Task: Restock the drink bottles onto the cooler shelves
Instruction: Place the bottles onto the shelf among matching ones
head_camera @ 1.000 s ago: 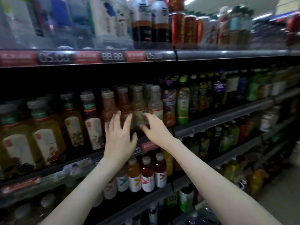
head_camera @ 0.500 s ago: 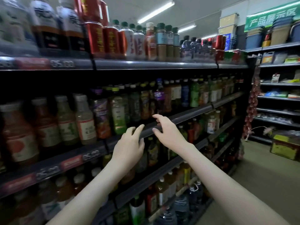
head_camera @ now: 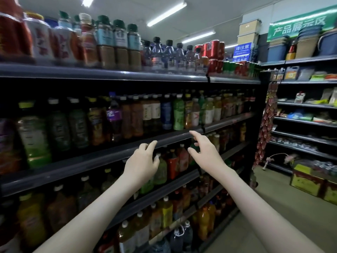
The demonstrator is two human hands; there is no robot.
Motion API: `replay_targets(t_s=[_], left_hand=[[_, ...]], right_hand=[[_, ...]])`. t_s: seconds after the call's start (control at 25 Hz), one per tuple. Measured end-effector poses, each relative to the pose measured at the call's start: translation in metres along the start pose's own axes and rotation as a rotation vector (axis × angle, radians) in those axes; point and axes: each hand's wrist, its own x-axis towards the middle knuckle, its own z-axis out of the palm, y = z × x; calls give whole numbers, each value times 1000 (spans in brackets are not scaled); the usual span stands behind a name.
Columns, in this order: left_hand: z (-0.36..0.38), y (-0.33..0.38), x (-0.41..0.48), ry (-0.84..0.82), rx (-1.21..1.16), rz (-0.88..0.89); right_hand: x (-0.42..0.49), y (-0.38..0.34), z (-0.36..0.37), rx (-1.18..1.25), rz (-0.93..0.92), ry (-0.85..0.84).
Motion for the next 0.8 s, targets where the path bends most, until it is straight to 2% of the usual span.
replay_targets(t_s=[0.28, 0.52, 0.8], left_hand=[[111, 63, 100, -14, 11, 34], [195, 88, 225, 108, 8, -14], [260, 121, 357, 246, 278, -48]], right_hand=[[66, 130, -36, 31, 67, -13], [202, 228, -62, 42, 2, -15], [342, 318, -77, -1, -121, -27]])
